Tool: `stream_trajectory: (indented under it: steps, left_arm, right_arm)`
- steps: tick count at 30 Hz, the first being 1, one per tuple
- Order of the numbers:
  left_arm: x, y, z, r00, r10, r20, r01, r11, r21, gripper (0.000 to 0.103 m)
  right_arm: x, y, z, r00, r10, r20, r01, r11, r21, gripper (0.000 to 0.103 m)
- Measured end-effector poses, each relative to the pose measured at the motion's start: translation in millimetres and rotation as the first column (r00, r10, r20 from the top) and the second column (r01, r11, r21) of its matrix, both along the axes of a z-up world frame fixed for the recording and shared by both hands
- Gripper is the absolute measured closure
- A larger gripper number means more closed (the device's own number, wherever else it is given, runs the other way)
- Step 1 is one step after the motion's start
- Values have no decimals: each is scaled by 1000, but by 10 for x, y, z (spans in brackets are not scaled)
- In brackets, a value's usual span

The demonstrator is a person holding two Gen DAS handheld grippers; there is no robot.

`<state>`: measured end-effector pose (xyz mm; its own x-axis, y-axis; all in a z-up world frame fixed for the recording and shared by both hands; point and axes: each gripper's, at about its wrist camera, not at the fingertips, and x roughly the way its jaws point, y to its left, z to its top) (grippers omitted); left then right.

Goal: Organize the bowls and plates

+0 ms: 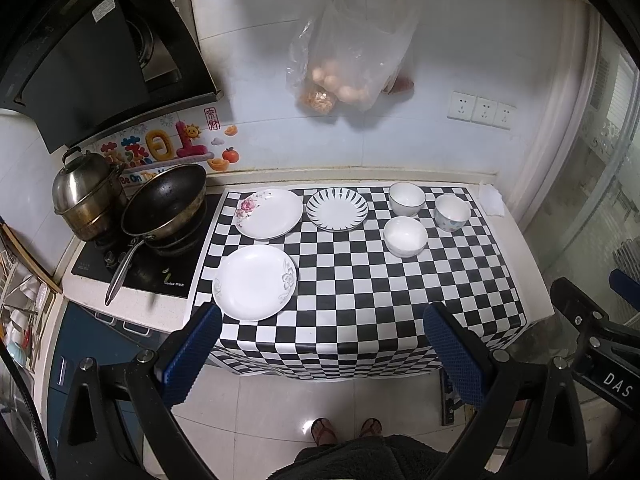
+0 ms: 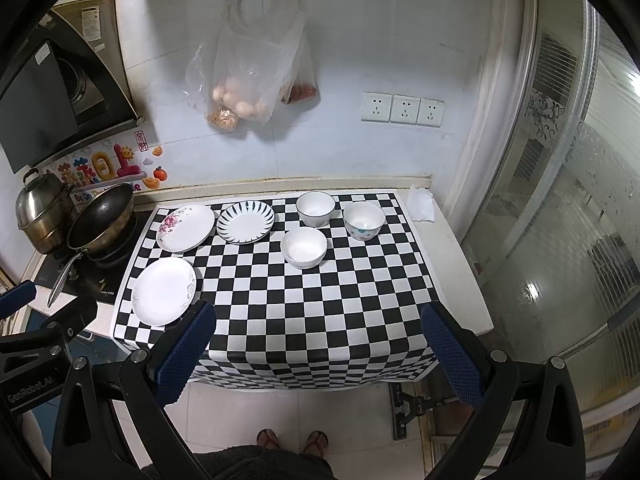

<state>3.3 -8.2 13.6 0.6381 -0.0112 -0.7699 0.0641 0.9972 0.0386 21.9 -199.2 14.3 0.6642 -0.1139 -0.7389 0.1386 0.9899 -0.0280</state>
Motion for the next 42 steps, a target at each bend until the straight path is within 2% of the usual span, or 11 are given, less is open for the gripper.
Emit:
stream_trajectory:
  steps: [34,38,42]
  left_arm:
    - [70,28,37,1000,14,15,-14,1000,-8,0]
    - [181,115,-72,998,58,31,-58,998,-12,0]
    - [426,377,-348,985,170,16,-170,985,-25,0]
  right_arm:
    - [92,-23,-20,1000,16,12,-16,1000,6,0]
    - [224,-110,-149,1000,31,-4,-30,998,60,0]
    - [463,-154,-457,995,98,14,-99,987,127,0]
